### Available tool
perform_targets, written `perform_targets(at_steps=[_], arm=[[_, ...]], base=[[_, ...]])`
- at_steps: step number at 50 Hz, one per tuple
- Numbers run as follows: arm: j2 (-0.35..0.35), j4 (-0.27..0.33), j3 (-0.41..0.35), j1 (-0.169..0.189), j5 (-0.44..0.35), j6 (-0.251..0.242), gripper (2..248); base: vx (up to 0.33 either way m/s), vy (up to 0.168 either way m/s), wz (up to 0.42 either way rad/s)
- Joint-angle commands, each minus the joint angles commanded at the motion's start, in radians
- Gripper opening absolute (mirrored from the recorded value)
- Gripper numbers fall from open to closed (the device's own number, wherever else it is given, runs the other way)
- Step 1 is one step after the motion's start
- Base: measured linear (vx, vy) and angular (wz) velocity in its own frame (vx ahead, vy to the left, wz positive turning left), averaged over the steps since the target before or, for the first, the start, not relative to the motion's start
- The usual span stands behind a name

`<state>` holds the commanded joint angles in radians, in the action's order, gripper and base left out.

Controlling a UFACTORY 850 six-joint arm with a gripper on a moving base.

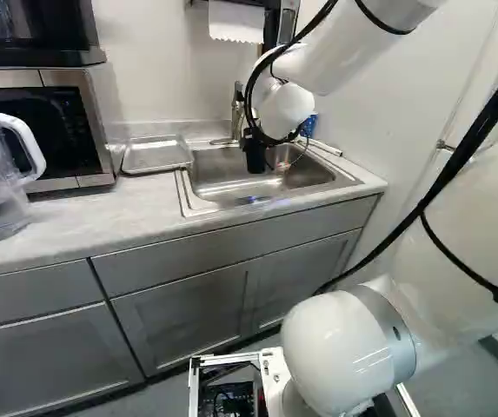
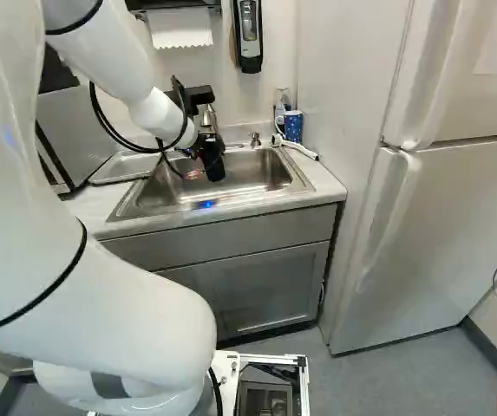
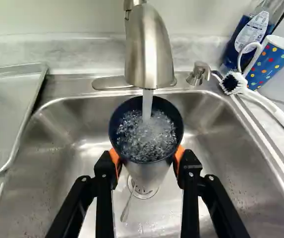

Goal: Rinse the cup and place it in the tray

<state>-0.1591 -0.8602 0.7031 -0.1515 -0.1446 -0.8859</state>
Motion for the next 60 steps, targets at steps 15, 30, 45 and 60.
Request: perform_targets(at_steps=[15, 30, 45, 60], arm=[[0.000, 0.000, 0.000, -0.002, 0.000, 0.000, 122], [0.004, 0.030, 0.003, -0.021, 0.000, 0.000, 122], [0.009, 0.123, 0.008, -0.045, 0.000, 0.000, 122], [0.019, 0.238, 0.018, -0.081, 0.000, 0.000, 122]], base=[[0.000, 0.000, 0.000], [0.000, 0.000, 0.000], [0.000, 0.000, 0.000], [0.000, 0.000, 0.000]])
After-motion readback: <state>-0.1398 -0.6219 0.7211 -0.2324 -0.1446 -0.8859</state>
